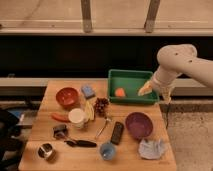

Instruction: Wipe red bowl with sponge

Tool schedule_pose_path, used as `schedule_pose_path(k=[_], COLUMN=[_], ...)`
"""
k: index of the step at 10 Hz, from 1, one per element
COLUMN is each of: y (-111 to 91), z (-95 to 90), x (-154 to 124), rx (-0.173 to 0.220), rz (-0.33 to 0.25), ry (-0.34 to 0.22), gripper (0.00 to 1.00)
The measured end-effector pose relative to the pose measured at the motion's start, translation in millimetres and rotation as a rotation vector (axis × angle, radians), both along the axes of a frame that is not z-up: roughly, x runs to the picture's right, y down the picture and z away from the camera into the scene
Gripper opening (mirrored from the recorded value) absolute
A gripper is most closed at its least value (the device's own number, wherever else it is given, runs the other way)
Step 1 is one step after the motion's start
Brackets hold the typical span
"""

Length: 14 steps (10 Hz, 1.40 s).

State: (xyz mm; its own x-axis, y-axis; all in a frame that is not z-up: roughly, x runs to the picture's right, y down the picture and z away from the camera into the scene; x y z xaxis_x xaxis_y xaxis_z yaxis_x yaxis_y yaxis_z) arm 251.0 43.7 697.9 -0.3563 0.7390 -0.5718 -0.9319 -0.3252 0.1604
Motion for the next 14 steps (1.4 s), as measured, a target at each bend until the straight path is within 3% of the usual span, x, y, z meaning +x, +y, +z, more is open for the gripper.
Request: schedule_pose_path(k=[12,14], y=[-1.9,-8.4], z=[-1.5,2.9], x=[-0.7,-1.7], rx=[0.010,0.017], rz=[0.010,-0.012], ry=[-0.004,-0.005], gripper=[0.80,0.80])
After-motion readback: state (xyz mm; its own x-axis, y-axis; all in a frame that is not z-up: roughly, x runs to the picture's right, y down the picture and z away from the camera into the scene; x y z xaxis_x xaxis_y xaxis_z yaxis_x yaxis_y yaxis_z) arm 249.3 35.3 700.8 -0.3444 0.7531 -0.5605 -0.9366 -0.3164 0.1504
